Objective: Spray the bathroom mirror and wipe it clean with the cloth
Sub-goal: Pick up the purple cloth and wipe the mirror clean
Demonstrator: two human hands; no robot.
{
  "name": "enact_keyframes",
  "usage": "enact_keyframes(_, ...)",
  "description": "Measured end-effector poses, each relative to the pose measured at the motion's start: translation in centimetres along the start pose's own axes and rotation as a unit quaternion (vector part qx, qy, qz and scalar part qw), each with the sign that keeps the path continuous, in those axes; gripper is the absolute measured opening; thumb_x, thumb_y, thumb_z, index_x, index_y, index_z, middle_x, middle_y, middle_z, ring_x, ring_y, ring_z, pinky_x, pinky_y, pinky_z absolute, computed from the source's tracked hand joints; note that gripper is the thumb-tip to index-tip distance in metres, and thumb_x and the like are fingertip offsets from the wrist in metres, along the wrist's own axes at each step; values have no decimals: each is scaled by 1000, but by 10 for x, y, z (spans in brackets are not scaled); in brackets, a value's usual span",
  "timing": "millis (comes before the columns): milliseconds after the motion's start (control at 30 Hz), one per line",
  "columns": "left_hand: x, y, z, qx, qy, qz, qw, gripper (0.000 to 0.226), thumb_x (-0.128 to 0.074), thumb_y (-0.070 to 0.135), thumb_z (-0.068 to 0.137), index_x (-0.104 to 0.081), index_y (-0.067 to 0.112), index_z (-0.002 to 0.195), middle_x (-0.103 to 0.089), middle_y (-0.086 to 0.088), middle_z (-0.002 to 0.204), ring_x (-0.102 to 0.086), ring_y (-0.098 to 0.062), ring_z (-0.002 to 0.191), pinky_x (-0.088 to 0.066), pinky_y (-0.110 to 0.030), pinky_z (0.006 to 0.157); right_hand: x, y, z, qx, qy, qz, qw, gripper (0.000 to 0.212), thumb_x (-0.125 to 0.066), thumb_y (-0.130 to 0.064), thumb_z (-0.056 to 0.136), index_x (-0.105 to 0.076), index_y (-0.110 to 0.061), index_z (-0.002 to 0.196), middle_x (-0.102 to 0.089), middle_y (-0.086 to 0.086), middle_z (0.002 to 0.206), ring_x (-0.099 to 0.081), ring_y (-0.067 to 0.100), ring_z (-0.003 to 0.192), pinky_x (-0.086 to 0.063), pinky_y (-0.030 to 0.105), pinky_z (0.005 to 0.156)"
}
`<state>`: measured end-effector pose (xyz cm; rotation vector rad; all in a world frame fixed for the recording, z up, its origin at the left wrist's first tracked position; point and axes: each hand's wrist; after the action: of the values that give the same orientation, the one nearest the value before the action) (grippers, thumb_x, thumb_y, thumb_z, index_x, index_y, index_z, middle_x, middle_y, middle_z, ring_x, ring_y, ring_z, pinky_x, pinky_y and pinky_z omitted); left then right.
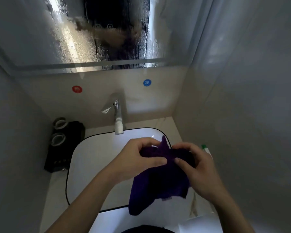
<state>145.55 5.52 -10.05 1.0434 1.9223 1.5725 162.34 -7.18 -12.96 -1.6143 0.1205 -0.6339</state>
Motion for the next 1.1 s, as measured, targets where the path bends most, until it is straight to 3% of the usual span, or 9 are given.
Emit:
enact_keyframes(100,-5,-2,0,32,-12,-16,999,15,-70,23,94,-74,12,104,-75,2,80,-66,-5,57,-45,-12,46,2,3,2,36,5,-27,999,38,-68,0,92,-76,-37,96,-68,-10,101,-66,14,102,-57,38,86)
enact_keyframes(200,-6,-15,-1,78,-9,-24,997,29,-57,35,101,-74,11,98,-71,2,75,-63,-8,57,-46,-16,50,-3,7,4,63,-10,-65,996,38,-65,-2,94,-74,-38,87,-64,-11,95,-63,13,98,-52,24,83)
enact_keyframes(333,-6,-33,-6,95,6,-78,992,26,-51,19,106,-72,5,103,-76,-6,87,-71,-15,75,-55,-24,65,-15,10,7,80,5,-53,995,35,-65,1,94,-71,-32,83,-57,-7,105,-58,6,105,-44,10,87)
enact_keyframes(467,0,-44,-5,78,92,-116,986,25,-51,16,106,-70,2,103,-74,-14,93,-68,-22,80,-56,-32,73,-17,9,11,111,4,-57,992,29,-66,0,94,-71,-27,83,-57,-7,119,-54,4,119,-38,6,95)
enact_keyframes(633,17,-54,-2,61,189,-131,971,26,-45,16,108,-63,8,92,-66,-2,76,-60,-13,68,-50,-21,60,-20,14,13,86,-58,36,994,22,-57,-10,92,-68,-25,81,-69,-5,90,-66,12,91,-51,22,82)
enact_keyframes(733,27,-54,1,43,227,-147,962,24,-41,16,110,-61,3,107,-65,-8,86,-59,-15,72,-51,-18,59,-19,21,8,26,-161,70,984,20,-50,-7,87,-61,-20,77,-59,-2,71,-53,11,68,-43,23,64)
enact_keyframes(833,38,-45,2,4,248,-181,952,23,-38,16,110,-60,13,105,-67,-5,89,-63,-13,71,-52,-19,62,-15,34,6,-13,-217,-64,974,31,-48,-2,92,-58,-25,74,-61,1,71,-52,11,64,-42,27,61)
enact_keyframes(967,46,-27,-2,-20,227,-233,945,24,-38,20,110,-60,23,103,-75,3,90,-70,-12,72,-53,-29,68,-7,56,8,-82,-280,-314,903,23,-47,-14,98,-59,-21,79,-66,-2,79,-62,18,73,-45,26,62)
enact_keyframes(1100,44,-1,-8,-57,133,-277,950,26,-53,1,98,-61,22,111,-73,-2,97,-70,-18,82,-56,-30,69,-10,56,4,-66,-248,-335,907,16,-53,-31,99,-56,-31,84,-56,-12,97,-60,7,83,-50,24,73)
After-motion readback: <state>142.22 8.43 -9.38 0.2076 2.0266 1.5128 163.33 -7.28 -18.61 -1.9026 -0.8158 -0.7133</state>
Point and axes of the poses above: each hand's wrist, its own z-axis towards the middle knuckle, its own x-axis out of the back of the hand, y = z × x
